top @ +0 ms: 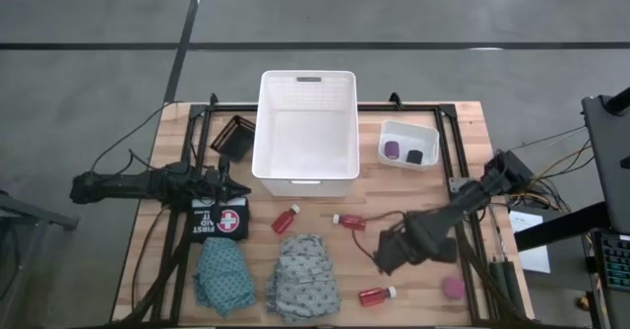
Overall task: Pick & Place Medicine items
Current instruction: Put the pink bandage into the white bin
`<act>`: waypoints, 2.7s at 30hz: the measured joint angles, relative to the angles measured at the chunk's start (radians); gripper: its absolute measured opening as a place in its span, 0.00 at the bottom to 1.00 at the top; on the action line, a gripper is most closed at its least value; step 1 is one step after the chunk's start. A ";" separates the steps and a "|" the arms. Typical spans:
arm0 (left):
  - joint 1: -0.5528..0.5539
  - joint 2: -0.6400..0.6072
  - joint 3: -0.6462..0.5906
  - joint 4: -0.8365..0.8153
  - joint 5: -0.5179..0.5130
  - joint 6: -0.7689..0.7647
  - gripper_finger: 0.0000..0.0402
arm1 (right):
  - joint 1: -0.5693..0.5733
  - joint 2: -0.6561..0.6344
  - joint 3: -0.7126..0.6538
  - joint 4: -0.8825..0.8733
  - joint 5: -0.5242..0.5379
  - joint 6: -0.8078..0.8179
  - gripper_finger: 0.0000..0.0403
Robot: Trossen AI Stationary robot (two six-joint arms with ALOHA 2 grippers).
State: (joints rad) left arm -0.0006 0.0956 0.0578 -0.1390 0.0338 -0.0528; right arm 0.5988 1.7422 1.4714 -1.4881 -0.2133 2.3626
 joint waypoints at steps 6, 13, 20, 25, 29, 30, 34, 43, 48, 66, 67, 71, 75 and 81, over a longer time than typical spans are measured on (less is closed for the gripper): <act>0.000 0.000 0.000 0.000 0.000 0.000 0.05 | 0.094 0.058 0.014 0.004 -0.113 0.076 0.75; 0.000 0.000 0.000 0.000 0.000 0.000 0.05 | 0.166 0.123 0.013 0.013 -0.223 0.192 0.75; 0.000 0.000 0.000 0.000 0.000 0.000 0.05 | 0.183 0.182 0.012 0.002 -0.234 0.208 0.75; 0.000 0.000 0.000 0.000 0.000 0.000 0.05 | 0.185 0.225 0.012 0.005 -0.238 0.164 0.75; 0.000 0.000 0.000 0.000 0.000 0.000 0.05 | 0.191 0.258 0.012 0.043 -0.282 0.137 0.75; 0.000 0.000 0.000 0.000 0.000 0.000 0.05 | 0.195 0.270 0.012 0.048 -0.303 0.148 0.75; 0.000 0.000 0.000 0.000 0.000 0.000 0.05 | 0.220 0.304 0.012 0.055 -0.362 0.208 0.75; 0.000 0.000 0.000 0.000 0.000 0.000 0.05 | 0.275 0.316 0.010 0.057 -0.360 0.321 0.75; 0.000 0.000 0.000 0.000 0.000 0.000 0.05 | 0.280 0.330 -0.003 0.047 -0.354 0.324 0.75; 0.000 0.000 0.000 0.000 0.000 0.000 0.05 | 0.301 0.353 -0.070 0.074 -0.352 0.321 0.75; 0.000 0.000 0.000 0.000 0.000 0.000 0.05 | 0.301 0.353 -0.079 0.094 -0.352 0.322 0.75; 0.000 0.000 0.000 0.000 0.000 0.000 0.05 | 0.302 0.354 -0.108 0.133 -0.352 0.323 0.75; 0.000 0.000 0.000 0.000 0.000 0.000 0.05 | 0.313 0.354 -0.131 0.162 -0.353 0.323 0.75; 0.000 0.000 0.000 0.000 0.000 0.000 0.05 | 0.318 0.353 -0.156 0.195 -0.357 0.324 0.75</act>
State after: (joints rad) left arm -0.0009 0.0956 0.0578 -0.1387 0.0339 -0.0528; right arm 0.9165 2.0953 1.3155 -1.2930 -0.5701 2.6861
